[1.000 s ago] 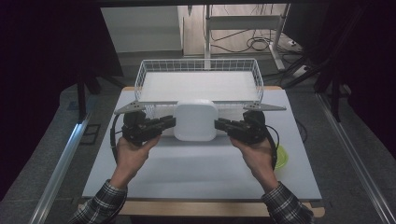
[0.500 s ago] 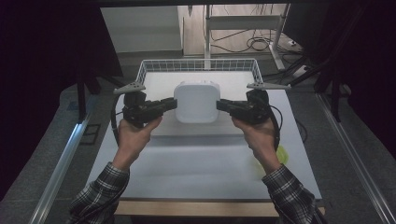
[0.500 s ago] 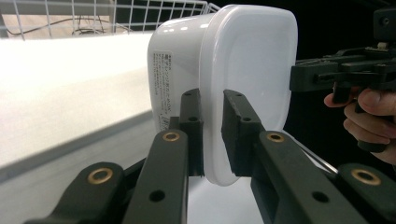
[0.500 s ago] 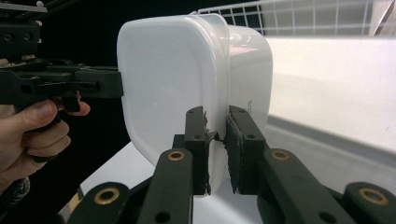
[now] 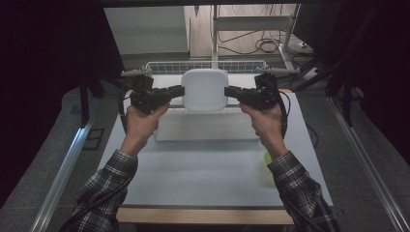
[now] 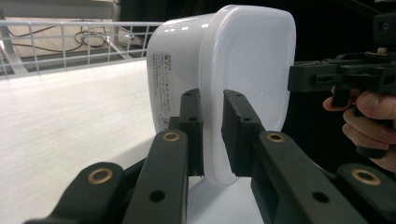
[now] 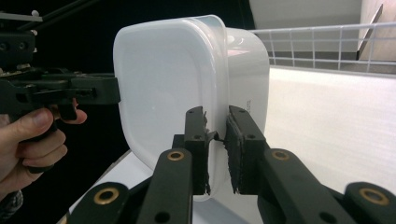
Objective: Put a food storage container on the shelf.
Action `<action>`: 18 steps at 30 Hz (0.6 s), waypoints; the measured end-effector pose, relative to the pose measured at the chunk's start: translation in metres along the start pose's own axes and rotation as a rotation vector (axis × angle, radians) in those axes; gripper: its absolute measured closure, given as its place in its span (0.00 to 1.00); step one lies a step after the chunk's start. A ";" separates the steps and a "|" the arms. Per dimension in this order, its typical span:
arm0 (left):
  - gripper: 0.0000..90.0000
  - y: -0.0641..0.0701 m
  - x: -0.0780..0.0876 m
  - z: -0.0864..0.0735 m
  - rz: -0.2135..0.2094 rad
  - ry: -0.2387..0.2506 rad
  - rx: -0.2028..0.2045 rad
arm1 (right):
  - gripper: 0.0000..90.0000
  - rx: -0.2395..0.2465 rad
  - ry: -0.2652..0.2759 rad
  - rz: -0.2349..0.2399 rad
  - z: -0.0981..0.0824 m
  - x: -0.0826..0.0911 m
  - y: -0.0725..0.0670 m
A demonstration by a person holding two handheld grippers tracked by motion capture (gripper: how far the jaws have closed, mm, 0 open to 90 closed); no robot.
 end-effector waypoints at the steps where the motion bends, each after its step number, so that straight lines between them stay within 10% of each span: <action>1: 0.88 0.000 0.000 0.000 0.000 0.000 0.000 | 0.88 -0.005 0.000 -0.001 0.001 -0.001 0.001; 18: 0.79 -0.013 -0.026 0.005 0.015 0.003 0.006 | 0.82 -0.035 -0.020 -0.043 0.010 -0.019 0.027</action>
Point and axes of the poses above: each handheld gripper's, and its own axes: x roughly backward along the jaws, z roughly out of its top, y roughly to its right, the point moved 10 cm from there along -x, roughly forward along the jaws, and after that the axes turned 13 degrees about z, right-handed, at the moved point
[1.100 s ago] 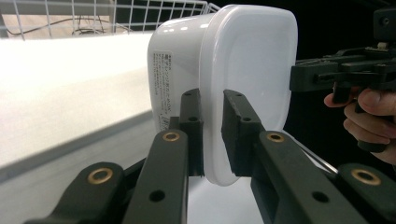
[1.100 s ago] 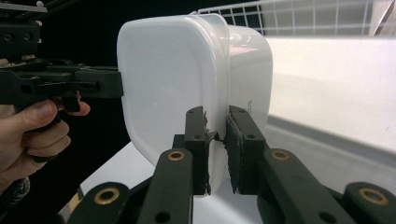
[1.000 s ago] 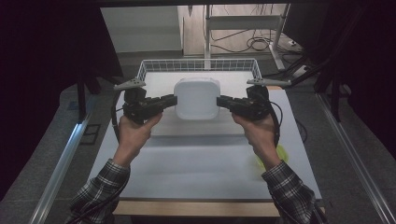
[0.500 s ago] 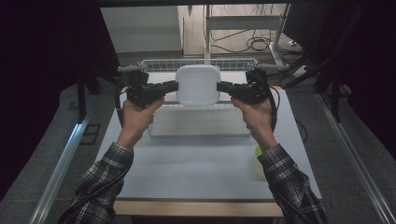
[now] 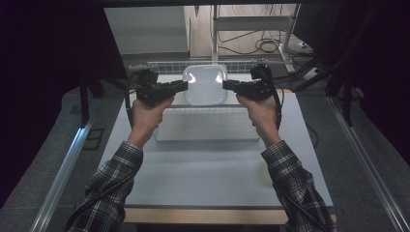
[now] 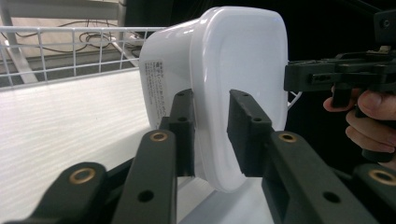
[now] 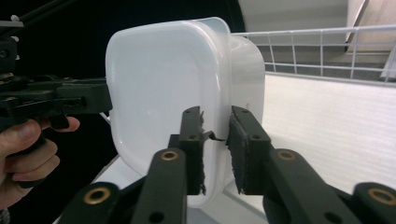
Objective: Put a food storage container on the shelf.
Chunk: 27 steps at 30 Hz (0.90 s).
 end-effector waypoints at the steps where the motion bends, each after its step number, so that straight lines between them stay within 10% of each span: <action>1: 0.77 0.000 0.000 0.000 0.000 0.000 0.000 | 0.82 0.000 0.000 0.000 0.000 0.000 0.000; 27: 0.55 -0.012 -0.030 0.003 0.092 0.011 -0.033 | 0.67 0.052 -0.031 -0.128 0.009 -0.020 0.016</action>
Point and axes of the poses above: each handheld gripper's, and its own axes: x roughly backward along the jaws, z roughly out of its top, y roughly to its right, the point moved 10 cm from there along -x, roughly forward along the jaws, and after that the axes turned 13 degrees about z, right-handed, at the moved point
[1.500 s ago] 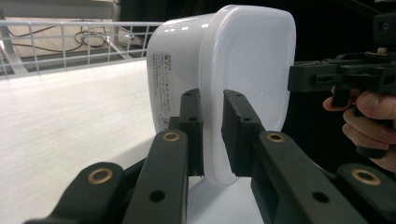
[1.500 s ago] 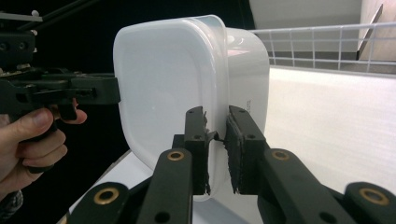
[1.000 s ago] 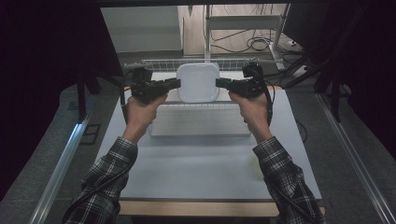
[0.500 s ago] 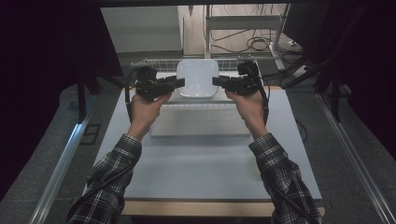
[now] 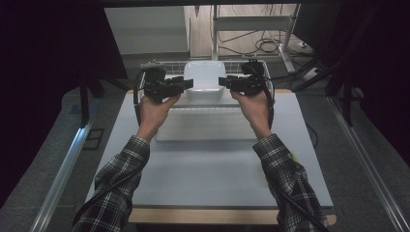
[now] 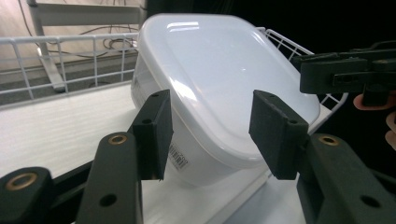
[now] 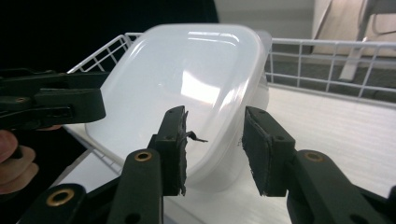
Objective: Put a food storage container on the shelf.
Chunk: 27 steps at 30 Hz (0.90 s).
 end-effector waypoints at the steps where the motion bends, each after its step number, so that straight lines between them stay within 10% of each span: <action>1: 0.54 -0.001 -0.001 0.001 0.008 0.003 -0.002 | 0.67 0.007 0.006 -0.010 0.001 -0.001 0.001; 14: 0.45 -0.007 -0.008 0.008 0.093 0.027 -0.067 | 0.61 0.031 0.038 -0.061 0.004 -0.004 0.005; 27: 0.15 0.004 0.019 -0.016 -0.044 -0.003 -0.120 | 0.39 0.051 0.039 0.031 -0.009 0.007 -0.015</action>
Point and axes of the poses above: each handheld gripper's, and its own axes: x roughly backward along the jaws, z roughly out of its top, y roughly to its right, the point moved 10 cm from there along -x, roughly forward along the jaws, and after that the axes turned 13 degrees about z, right-handed, at the moved point
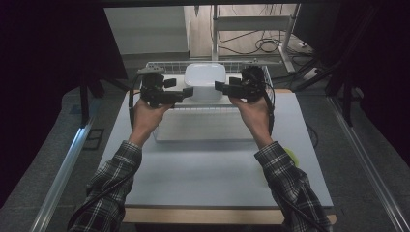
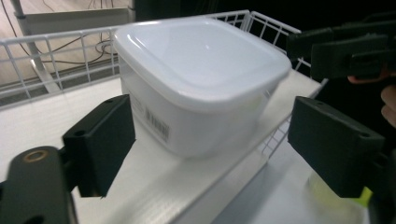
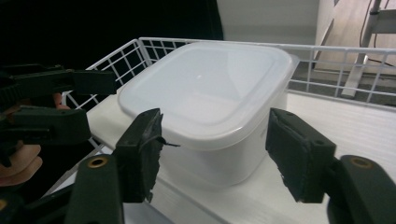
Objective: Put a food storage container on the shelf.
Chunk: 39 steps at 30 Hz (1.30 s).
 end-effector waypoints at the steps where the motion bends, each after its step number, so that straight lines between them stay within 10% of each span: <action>1: 0.13 0.001 0.002 -0.002 -0.007 -0.001 -0.006 | 0.38 0.008 -0.003 0.003 -0.002 0.000 -0.002; 39: 0.08 0.059 0.063 -0.079 -0.140 0.060 -0.158 | 0.07 0.196 -0.118 0.108 -0.083 0.038 -0.048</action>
Point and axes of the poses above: each handheld gripper's, and its own axes: x roughly backward along the jaws, z roughly out of its top, y roughly to its right, the point moved 10 cm from there along -x, roughly forward along the jaws, and after that the axes turned 13 degrees about z, right-handed, at the moved point
